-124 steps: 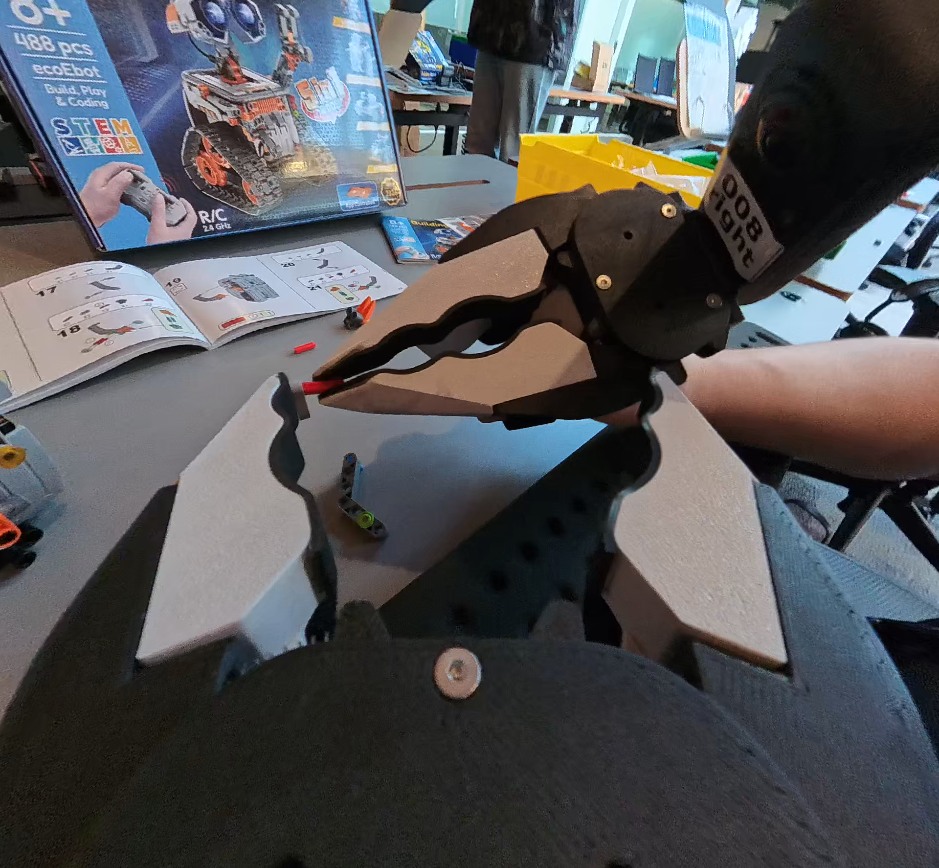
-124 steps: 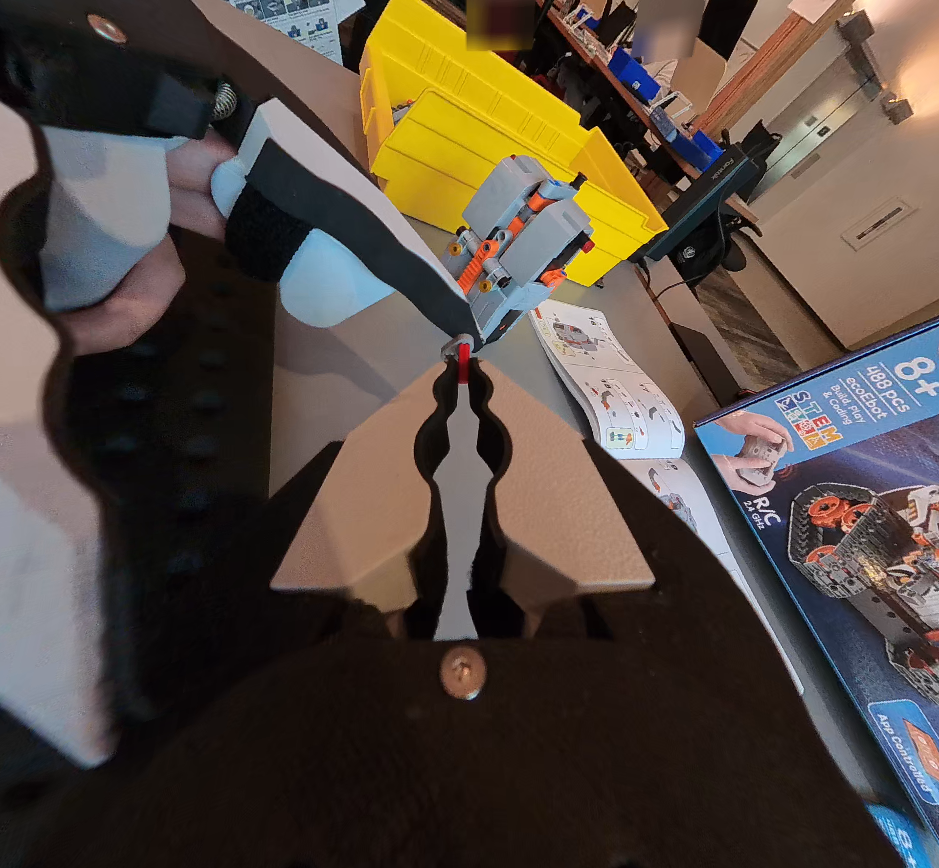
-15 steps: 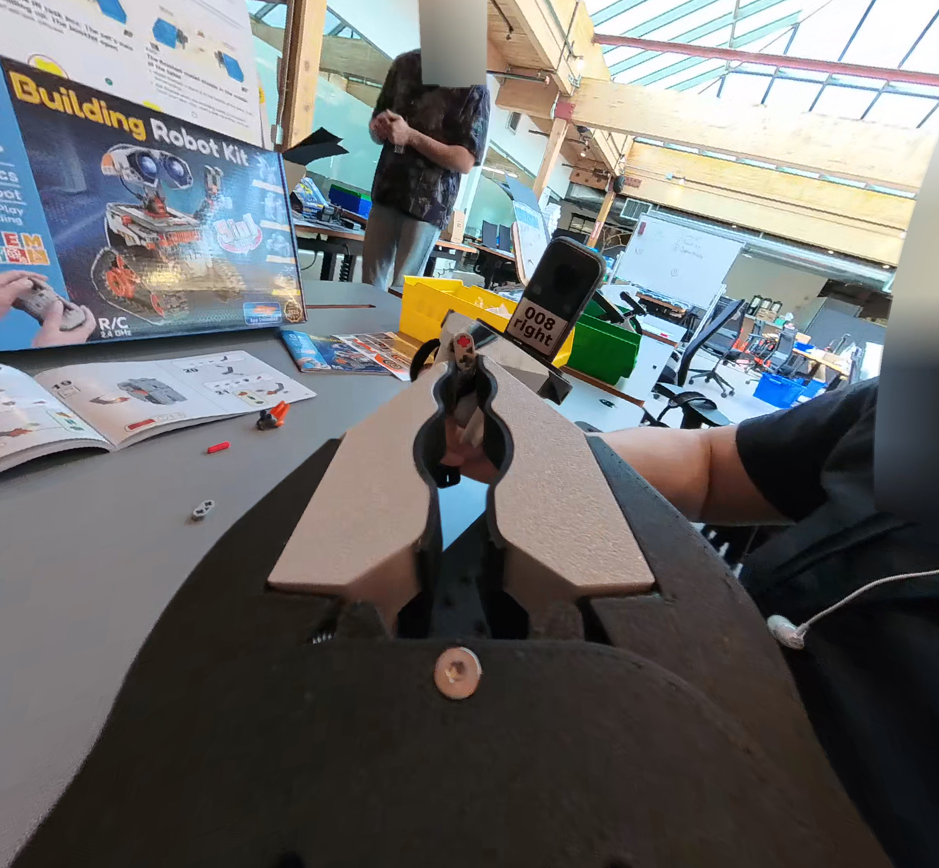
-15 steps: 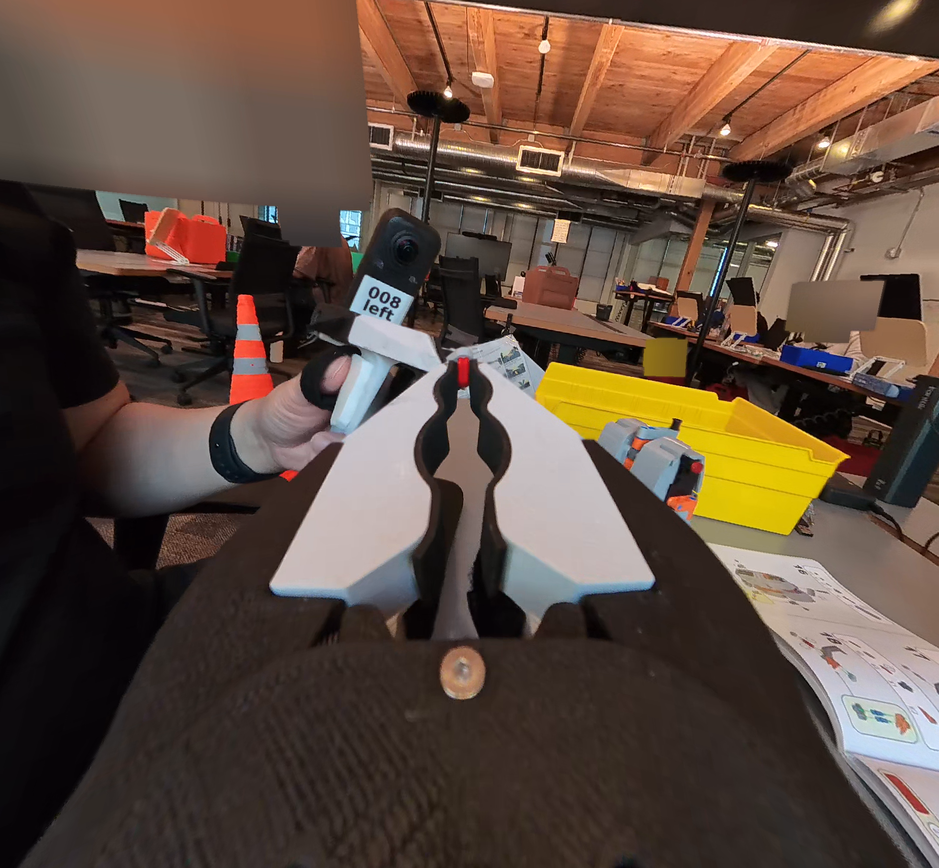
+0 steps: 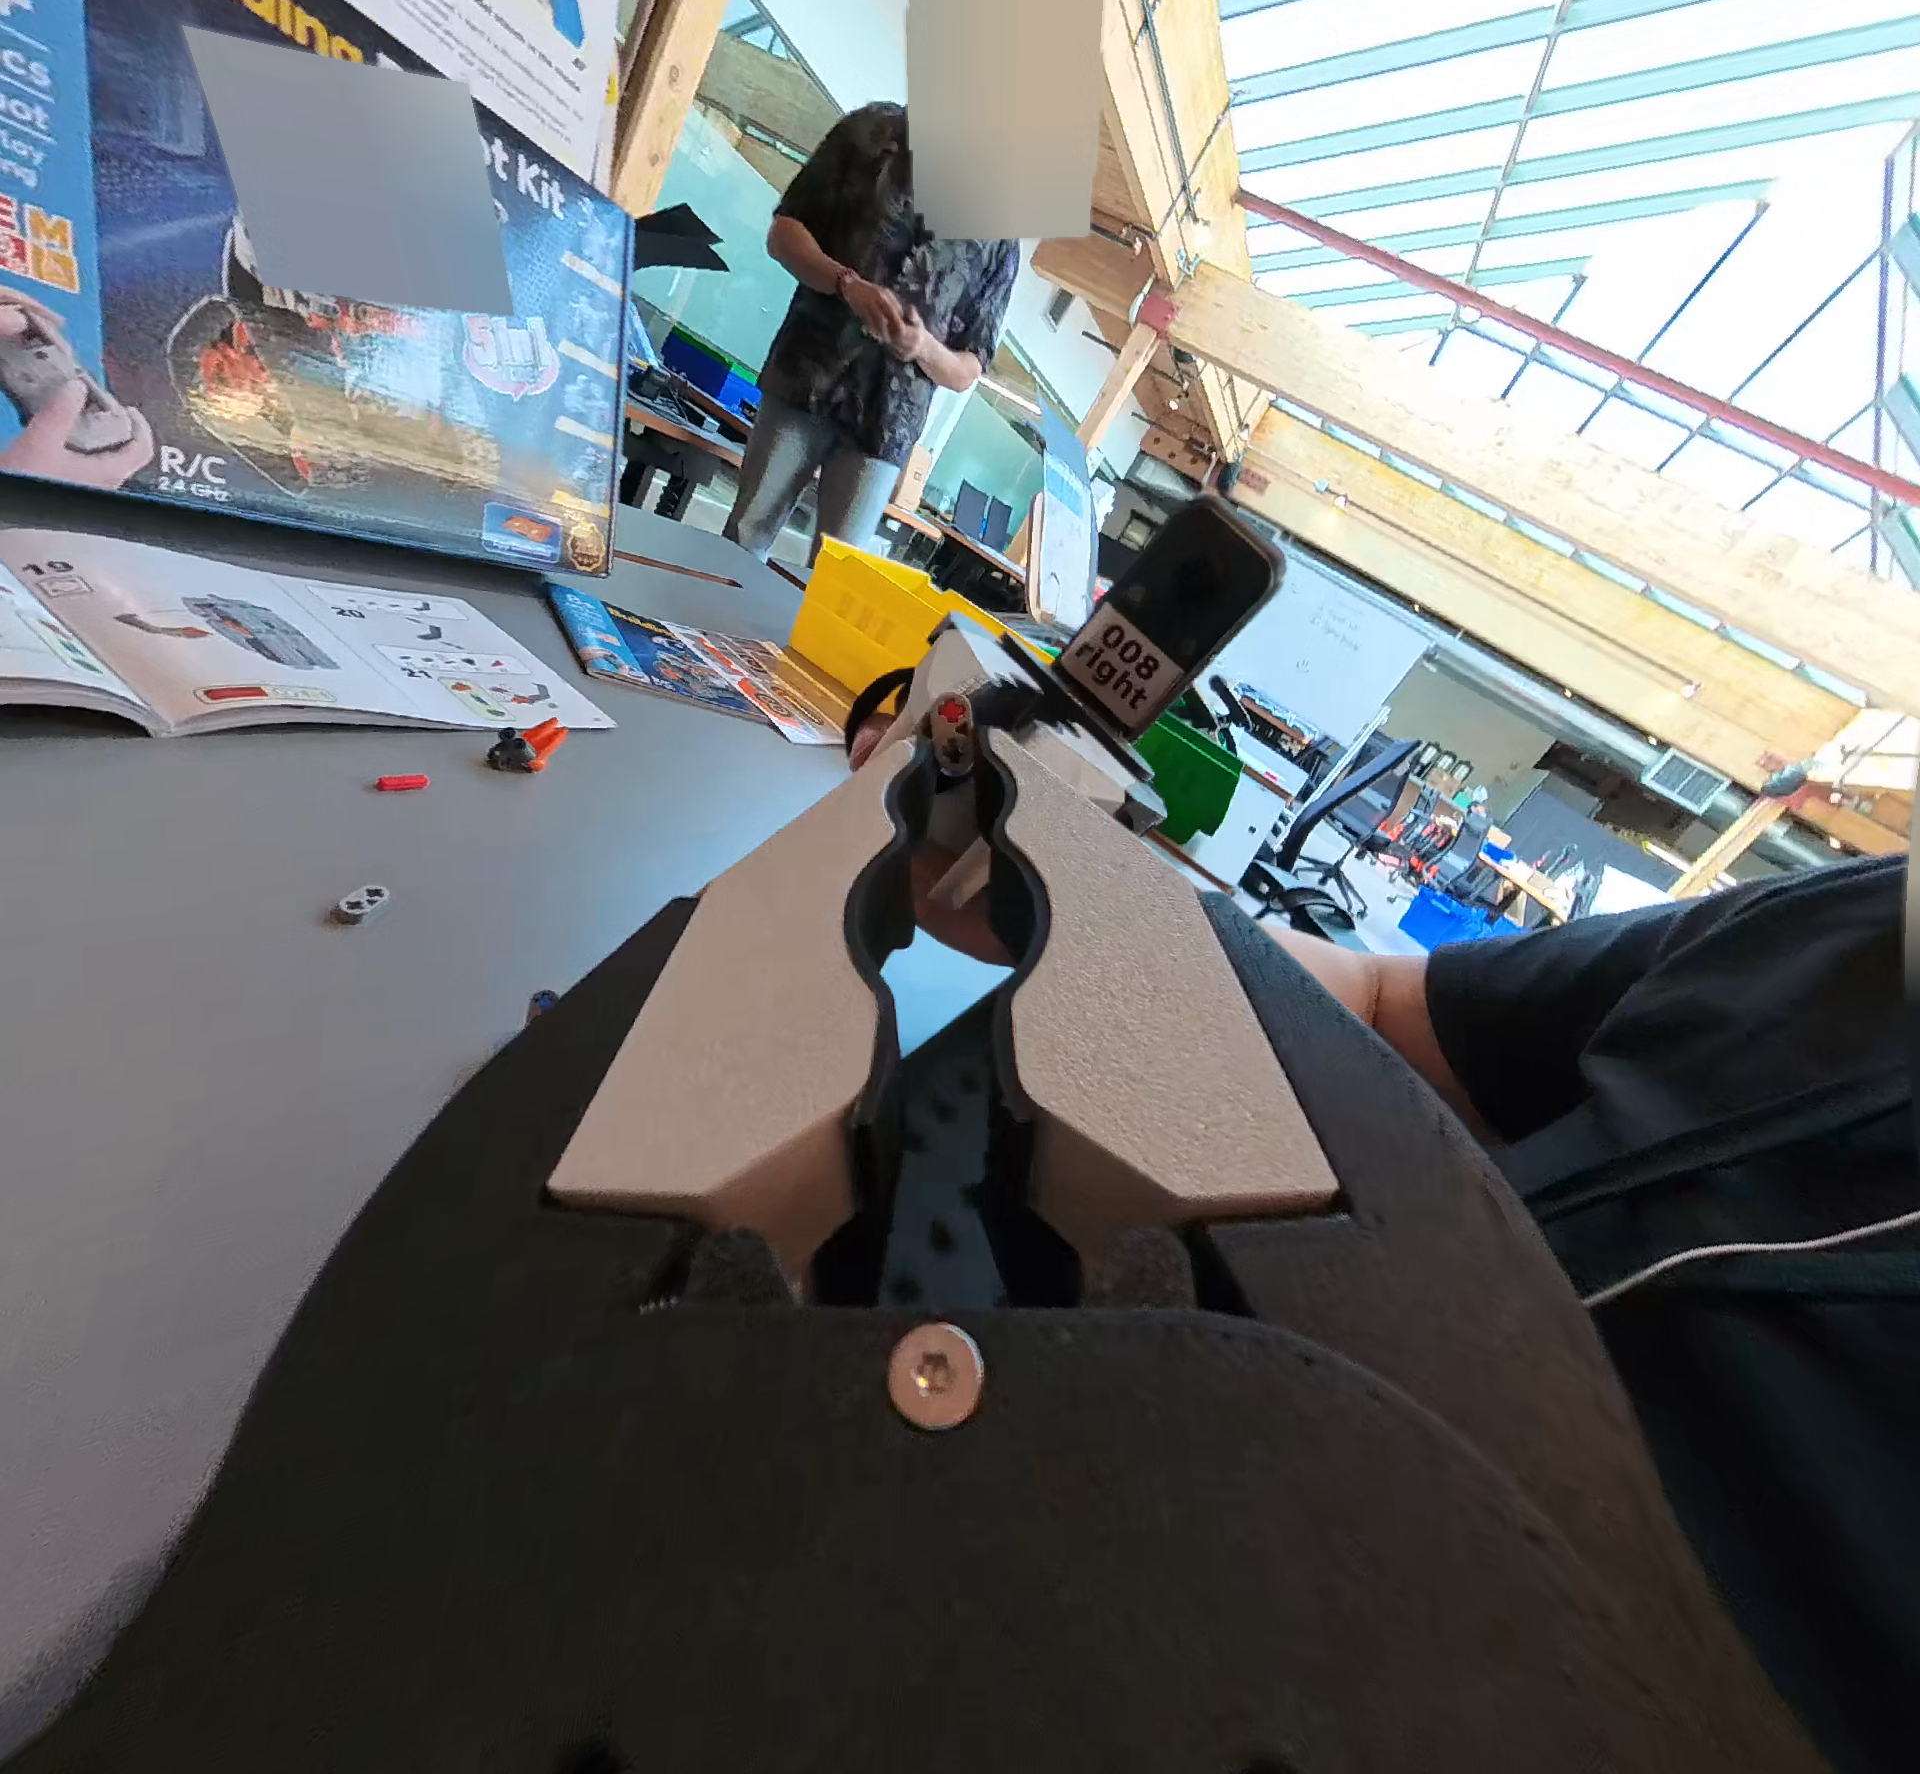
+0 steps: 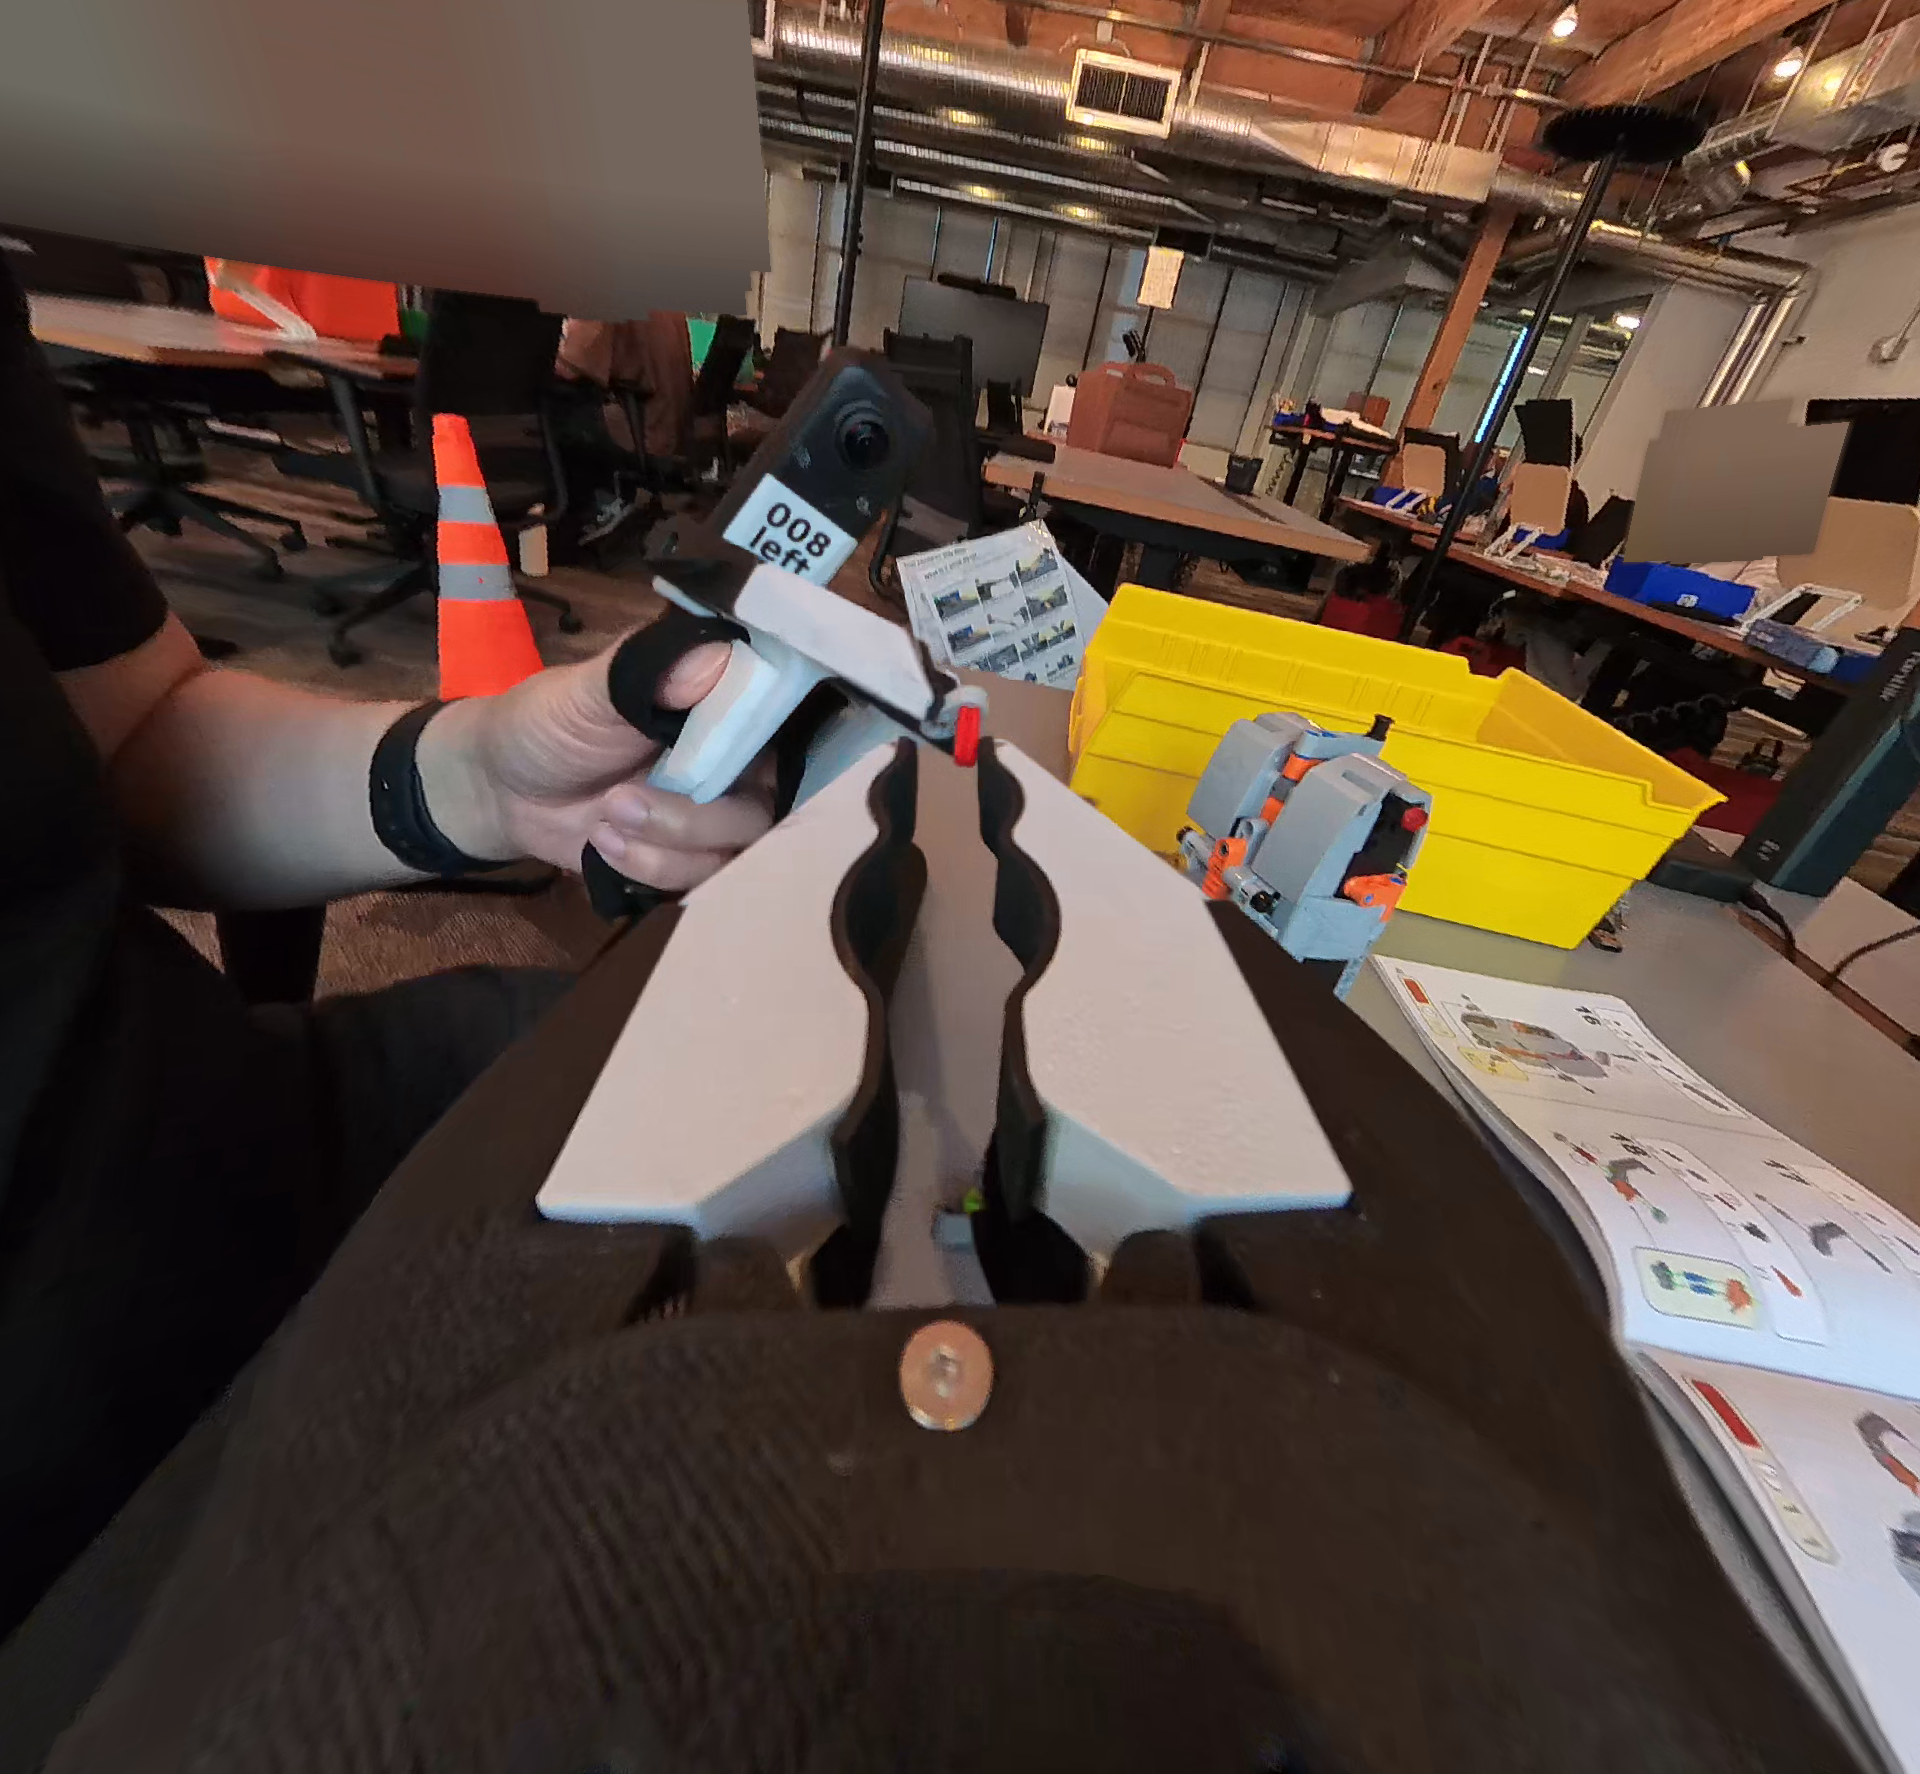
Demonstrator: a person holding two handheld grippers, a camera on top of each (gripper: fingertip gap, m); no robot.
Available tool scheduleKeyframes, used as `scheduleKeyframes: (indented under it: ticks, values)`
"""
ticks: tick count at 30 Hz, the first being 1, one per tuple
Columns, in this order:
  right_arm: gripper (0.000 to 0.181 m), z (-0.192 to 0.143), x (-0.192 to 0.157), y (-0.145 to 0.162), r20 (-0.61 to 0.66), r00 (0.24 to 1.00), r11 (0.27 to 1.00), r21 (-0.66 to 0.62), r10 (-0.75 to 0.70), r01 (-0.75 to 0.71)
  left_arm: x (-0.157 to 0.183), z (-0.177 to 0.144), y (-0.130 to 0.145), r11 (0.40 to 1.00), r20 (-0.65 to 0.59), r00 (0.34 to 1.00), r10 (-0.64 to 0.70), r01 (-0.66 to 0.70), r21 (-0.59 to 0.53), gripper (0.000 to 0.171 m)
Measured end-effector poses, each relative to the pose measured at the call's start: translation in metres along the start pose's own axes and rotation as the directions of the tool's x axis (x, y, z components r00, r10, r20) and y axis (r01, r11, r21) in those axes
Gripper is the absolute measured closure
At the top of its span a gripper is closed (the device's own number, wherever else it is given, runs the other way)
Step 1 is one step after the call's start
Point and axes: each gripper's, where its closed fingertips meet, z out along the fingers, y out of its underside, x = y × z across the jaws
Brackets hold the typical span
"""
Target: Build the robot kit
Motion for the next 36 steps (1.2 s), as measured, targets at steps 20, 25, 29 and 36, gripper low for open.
scheduleKeyframes:
  ticks: [20,25,29,36]
  values:
    - [0.177,0.003,0.01,0.019,-0.105,0.987,0.985,-0.141,-0.118,0.103,-0.017,-0.001,0.01,0.995,0.029,0.995,-0.097,0.096,0.011,0.166]
    - [0.177,0.002,0.01,0.021,-0.084,0.993,0.985,-0.16,-0.084,0.07,-0.019,-0.001,0.013,0.995,0.037,0.994,-0.104,0.104,-0.005,0.166]
    - [0.178,0.001,0.007,0.022,-0.049,0.998,0.984,-0.171,-0.049,0.04,-0.016,-0.001,0.015,0.995,0.022,0.995,-0.093,0.094,-0.045,0.163]
    - [0.178,-0.002,0.001,0.037,0.03,0.999,0.969,-0.242,-0.036,0.042,-0.023,-0.007,0.032,0.971,0.06,0.994,-0.089,0.101,-0.217,0.153]
